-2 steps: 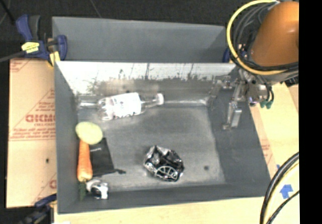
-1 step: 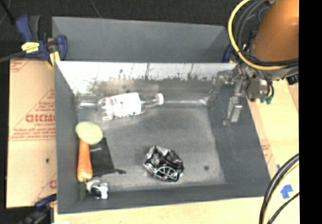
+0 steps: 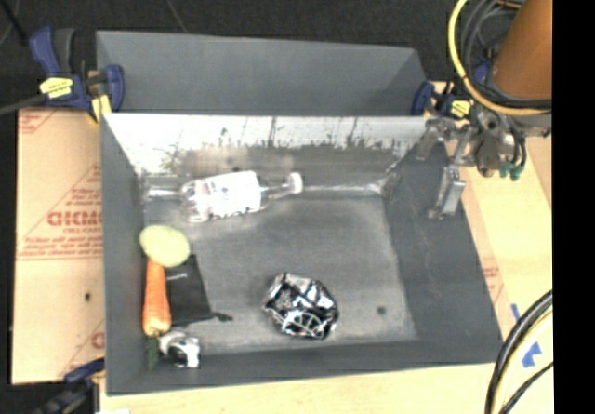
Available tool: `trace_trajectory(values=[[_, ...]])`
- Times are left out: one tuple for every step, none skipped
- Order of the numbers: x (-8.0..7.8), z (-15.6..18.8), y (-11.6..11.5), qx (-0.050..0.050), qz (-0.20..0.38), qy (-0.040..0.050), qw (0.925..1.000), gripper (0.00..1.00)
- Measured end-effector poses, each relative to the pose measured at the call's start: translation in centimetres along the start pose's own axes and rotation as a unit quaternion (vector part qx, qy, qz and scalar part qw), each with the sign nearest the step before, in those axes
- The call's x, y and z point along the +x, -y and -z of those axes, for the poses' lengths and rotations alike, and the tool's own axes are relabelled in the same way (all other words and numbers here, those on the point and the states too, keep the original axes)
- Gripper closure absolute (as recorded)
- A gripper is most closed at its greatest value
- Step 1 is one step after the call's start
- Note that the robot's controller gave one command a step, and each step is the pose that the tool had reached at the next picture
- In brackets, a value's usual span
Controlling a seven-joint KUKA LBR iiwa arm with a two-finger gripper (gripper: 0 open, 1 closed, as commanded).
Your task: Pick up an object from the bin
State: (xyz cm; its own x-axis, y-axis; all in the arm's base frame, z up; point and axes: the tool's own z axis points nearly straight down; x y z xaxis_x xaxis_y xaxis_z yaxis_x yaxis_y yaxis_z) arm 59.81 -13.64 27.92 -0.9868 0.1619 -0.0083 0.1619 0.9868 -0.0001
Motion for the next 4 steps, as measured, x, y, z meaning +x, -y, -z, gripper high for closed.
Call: trace_trajectory(values=[[-0.1, 0.6, 0.7, 0.0, -0.01, -0.0009, 0.9999, 0.0], [2.0, -0.7, 0.9, 0.001, 0.066, 0.0042, 0.9978, 0.0], [1.4, -0.3, -1.6, 0.001, 0.165, -0.0006, 0.9862, 0.0], [0.4, 1.8, -2.7, 0.0, 0.109, 0.0025, 0.994, 0.0]])
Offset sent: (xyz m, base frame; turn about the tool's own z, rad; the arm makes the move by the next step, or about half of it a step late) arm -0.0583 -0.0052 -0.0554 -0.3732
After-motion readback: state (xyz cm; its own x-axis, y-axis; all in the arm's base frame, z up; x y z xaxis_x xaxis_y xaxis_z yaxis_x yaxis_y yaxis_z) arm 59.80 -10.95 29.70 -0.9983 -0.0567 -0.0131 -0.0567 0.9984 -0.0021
